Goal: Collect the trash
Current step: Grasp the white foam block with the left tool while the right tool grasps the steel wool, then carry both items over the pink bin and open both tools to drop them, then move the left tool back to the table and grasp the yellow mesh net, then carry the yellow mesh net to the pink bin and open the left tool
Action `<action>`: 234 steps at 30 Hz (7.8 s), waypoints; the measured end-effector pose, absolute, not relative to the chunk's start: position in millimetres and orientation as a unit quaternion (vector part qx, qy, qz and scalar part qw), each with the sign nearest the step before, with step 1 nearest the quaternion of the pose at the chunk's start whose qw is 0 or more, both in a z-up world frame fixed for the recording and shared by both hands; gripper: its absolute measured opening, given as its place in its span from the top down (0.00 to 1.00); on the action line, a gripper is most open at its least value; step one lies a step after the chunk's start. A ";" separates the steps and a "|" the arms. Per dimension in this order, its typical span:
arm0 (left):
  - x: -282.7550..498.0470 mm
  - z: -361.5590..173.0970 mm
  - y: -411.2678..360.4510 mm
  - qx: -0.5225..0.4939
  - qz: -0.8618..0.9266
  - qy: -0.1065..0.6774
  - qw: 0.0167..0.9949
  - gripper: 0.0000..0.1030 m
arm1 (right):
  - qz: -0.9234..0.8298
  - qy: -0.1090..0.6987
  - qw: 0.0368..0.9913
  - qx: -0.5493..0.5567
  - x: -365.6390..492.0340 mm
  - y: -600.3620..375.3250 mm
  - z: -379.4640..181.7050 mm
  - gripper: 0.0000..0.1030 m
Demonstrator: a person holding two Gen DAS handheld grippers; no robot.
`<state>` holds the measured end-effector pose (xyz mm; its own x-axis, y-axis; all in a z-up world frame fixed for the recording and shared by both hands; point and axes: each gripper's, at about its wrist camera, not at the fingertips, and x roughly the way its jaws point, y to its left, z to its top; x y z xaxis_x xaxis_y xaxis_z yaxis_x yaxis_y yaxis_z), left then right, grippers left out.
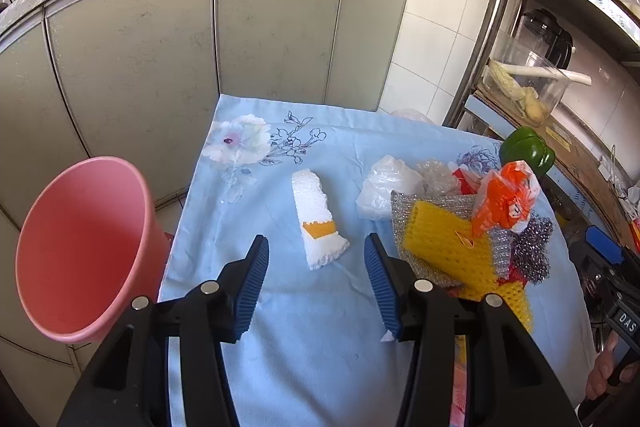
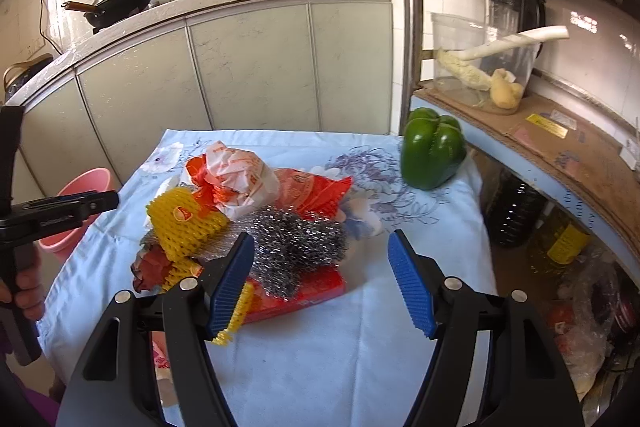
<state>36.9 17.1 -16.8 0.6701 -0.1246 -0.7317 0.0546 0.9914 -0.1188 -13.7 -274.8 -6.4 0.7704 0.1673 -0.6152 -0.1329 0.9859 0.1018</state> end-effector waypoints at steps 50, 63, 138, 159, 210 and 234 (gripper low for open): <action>23.3 -28.3 29.3 -0.057 -0.036 0.432 0.899 0.69 | 0.073 0.365 0.925 0.069 -26.3 -296.7 -18.6 0.83; -1.6 -9.8 42.4 -0.065 -0.031 0.400 0.914 0.69 | 0.113 0.316 0.941 0.040 -24.1 -270.8 24.4 0.84; -46.4 14.2 109.6 -0.126 -0.024 0.357 0.925 0.56 | 0.270 0.324 0.906 -0.040 -23.8 -127.5 34.1 0.58; -23.1 -1.1 -16.6 -0.032 -0.165 0.402 0.900 0.58 | 0.139 0.326 0.935 0.015 -57.9 -251.0 -2.9 0.58; -3.2 27.4 -27.2 -0.032 -0.163 0.362 0.917 0.93 | 0.182 0.377 0.902 0.102 -11.0 -260.8 -29.8 0.52; -27.5 47.1 59.1 -0.075 -0.083 0.317 0.942 0.93 | 0.245 0.329 0.910 0.053 -21.1 -224.5 23.5 0.74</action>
<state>-27.5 59.1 47.1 0.7850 -0.2046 -0.5848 0.1098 0.9749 -0.1937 -21.1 -224.5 23.5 0.6635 0.4821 -0.5722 -0.4119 0.8738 0.2586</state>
